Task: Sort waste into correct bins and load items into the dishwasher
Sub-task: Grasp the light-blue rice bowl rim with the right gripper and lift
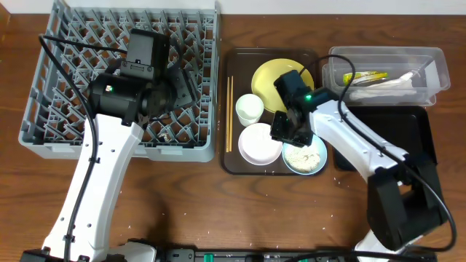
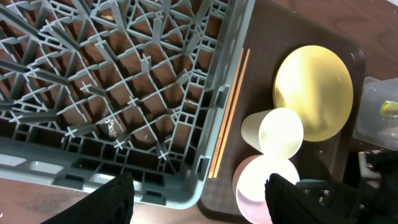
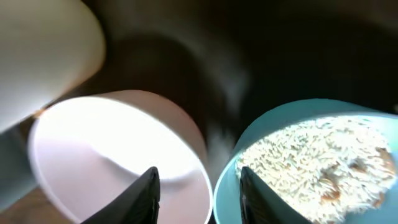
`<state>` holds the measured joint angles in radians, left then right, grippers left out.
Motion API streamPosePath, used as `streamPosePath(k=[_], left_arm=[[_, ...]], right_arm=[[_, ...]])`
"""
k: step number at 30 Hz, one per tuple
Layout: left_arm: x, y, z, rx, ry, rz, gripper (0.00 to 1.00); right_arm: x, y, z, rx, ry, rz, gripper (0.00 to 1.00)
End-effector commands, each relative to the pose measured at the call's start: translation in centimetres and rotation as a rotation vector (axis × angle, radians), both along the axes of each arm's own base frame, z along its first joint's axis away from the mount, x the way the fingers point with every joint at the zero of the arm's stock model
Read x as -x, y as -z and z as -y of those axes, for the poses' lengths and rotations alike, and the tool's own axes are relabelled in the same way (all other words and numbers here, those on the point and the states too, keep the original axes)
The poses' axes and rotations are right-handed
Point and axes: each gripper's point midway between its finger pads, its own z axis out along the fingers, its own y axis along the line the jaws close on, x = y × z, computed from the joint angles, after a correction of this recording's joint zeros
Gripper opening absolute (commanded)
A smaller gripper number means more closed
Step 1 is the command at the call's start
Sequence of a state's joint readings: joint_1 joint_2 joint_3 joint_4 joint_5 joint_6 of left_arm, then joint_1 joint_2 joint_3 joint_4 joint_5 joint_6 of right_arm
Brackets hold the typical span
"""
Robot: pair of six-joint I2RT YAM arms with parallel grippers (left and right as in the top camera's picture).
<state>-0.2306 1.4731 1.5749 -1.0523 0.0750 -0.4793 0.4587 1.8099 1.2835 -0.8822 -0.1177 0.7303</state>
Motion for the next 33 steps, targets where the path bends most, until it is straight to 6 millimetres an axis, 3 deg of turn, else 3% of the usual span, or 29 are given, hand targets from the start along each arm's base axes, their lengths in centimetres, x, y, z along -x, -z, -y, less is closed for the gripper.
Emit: streamPosePath(k=[1,11,17,19,28,33], left_arm=[[0.1,1.0,-0.4,-0.012,-0.020,-0.031,0.69],[0.1,1.0,-0.4,-0.012,-0.020,-0.031,0.69],[0.1,1.0,-0.4,-0.012,-0.020,-0.030,0.69],[0.1,1.0,-0.4,-0.012,-0.020,-0.030,0.69],[0.1,1.0,-0.4,-0.012,-0.020,-0.030,0.69],[0.1,1.0,-0.4,-0.012,-0.020,-0.030,0.70]], right_arm=[[-1.3,-2.0,0.5,-0.010,-0.003,0.065,0.41],[-1.2,1.0,2.1,0.084,0.063,0.015,0.30],[0.0,3.0,2.6,0.115,0.059,-0.045,0.26],[0.4,3.5,2.8,0.122,0.059,-0.060,0.21],[0.4,3.5,2.8,0.118,0.050,-0.059,0.01],[0.5,3.0,2.4,0.093,0.002,-0.056,0.01]])
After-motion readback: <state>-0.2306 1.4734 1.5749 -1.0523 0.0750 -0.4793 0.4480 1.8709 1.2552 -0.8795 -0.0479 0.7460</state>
